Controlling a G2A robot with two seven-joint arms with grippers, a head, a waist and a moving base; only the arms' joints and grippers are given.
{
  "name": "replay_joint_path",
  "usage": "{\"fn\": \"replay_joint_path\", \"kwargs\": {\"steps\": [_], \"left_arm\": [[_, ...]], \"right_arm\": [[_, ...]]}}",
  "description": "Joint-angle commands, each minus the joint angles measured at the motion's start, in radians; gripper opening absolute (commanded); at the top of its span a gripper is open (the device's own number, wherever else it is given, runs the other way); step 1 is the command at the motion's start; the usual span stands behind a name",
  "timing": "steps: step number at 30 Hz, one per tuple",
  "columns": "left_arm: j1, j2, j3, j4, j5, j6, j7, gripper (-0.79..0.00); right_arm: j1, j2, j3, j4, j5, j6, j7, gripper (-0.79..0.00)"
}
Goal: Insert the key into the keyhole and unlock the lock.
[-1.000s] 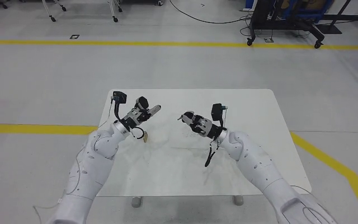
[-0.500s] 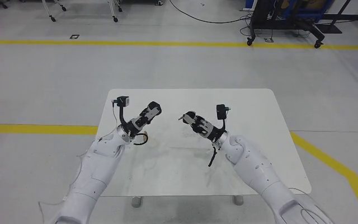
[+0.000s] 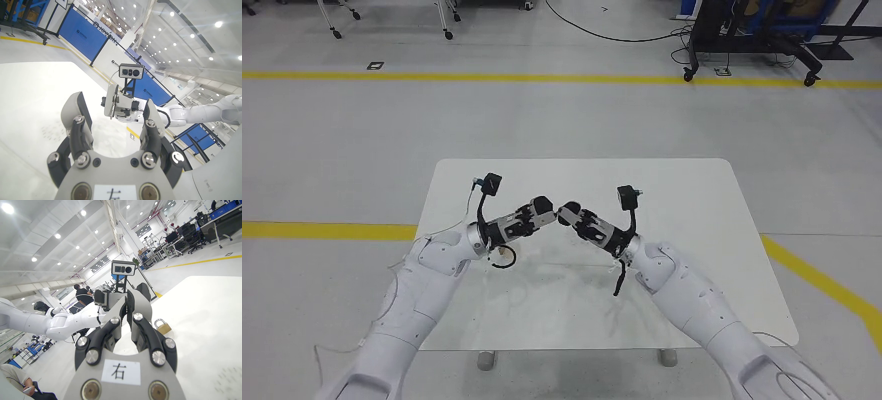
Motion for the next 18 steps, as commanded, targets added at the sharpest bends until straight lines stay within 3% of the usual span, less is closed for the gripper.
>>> {"fn": "replay_joint_path", "kwargs": {"steps": [1, 3, 8, 18], "left_arm": [[-0.003, 0.000, 0.004, 0.002, 0.006, -0.002, 0.007, -0.179], [-0.005, 0.000, 0.009, 0.006, 0.009, 0.000, 0.010, -0.197], [-0.014, -0.001, 0.027, 0.010, 0.021, 0.008, 0.005, -0.400], [-0.023, 0.001, 0.043, 0.017, 0.027, 0.016, 0.011, -0.456]], "right_arm": [[0.004, -0.002, -0.002, 0.007, 0.008, 0.000, 0.000, -0.785], [0.008, -0.003, -0.001, 0.017, 0.008, 0.000, -0.004, -0.785], [0.013, -0.007, -0.004, 0.027, 0.002, 0.000, -0.015, -0.785], [0.023, -0.014, -0.015, 0.049, 0.031, 0.000, -0.002, -0.785]]}}
